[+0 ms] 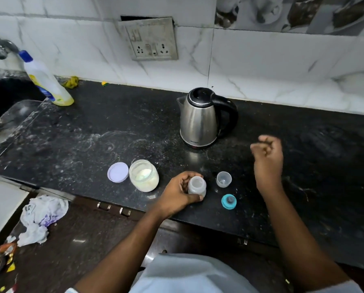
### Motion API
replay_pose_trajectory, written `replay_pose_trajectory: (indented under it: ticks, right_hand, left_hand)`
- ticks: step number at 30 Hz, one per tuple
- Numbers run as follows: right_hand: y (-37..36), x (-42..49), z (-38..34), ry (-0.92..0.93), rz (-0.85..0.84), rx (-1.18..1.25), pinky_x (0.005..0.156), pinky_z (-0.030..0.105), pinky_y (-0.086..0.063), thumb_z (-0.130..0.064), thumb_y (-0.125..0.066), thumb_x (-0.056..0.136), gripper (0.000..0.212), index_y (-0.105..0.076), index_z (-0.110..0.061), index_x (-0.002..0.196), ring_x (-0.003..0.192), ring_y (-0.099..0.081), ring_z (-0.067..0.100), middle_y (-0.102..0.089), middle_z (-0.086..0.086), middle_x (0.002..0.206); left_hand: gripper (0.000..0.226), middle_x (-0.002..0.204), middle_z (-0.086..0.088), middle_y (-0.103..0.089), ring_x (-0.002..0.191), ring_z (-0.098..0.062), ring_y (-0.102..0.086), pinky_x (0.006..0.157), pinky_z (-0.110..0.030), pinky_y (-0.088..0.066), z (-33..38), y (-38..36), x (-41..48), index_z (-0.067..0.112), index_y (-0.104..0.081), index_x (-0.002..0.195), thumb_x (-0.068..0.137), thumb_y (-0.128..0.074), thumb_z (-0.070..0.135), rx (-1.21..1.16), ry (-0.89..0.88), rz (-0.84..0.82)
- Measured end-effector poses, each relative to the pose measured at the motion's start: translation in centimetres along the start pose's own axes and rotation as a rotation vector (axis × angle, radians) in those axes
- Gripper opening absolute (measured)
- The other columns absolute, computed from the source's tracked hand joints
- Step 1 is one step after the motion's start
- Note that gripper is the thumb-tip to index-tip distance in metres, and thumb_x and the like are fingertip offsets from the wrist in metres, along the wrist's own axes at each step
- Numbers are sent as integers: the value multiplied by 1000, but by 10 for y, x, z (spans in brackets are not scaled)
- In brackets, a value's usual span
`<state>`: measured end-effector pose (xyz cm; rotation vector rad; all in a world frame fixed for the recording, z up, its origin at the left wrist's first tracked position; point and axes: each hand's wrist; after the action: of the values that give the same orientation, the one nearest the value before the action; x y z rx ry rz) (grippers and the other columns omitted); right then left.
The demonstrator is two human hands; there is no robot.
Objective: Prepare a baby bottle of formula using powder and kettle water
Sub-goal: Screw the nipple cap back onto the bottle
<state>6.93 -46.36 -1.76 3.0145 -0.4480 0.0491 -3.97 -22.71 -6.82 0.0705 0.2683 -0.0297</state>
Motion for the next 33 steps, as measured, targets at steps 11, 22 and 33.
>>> replay_pose_trajectory:
  ticks: [11,22,33]
  right_hand:
    - [41,-105,74,71,-457,-769,93,37,-48,-26,-76,92,39,-63,-27,129,109,-52,17,-58,-7,117]
    - [28,-122,36,285,-354,-750,86,30,-44,-11,-75,92,20,-74,-19,110,99,-56,19,-67,-6,107]
    - [-5,-147,-48,135,-572,-141,78,29,-56,6,-76,86,47,-68,-26,119,86,-65,20,-71,-4,99]
  left_hand:
    - [61,121,2,-76,113,-10,-69,105,-31,-53,-23,-3,15,14,-65,129,77,-87,-8,77,29,-120]
    - [83,155,17,-52,149,-9,-45,127,-40,-34,20,1,-36,23,-44,152,76,-54,-8,129,-362,137]
    - [57,133,7,-72,122,-6,-67,105,-33,-54,41,6,-60,20,-62,142,88,-79,22,366,-361,-123]
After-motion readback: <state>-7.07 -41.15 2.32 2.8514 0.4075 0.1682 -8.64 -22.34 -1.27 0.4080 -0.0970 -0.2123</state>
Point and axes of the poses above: each hand's wrist, its own x-axis towards the middle knuckle, its own y-axis out of the back of the hand, z = x × y
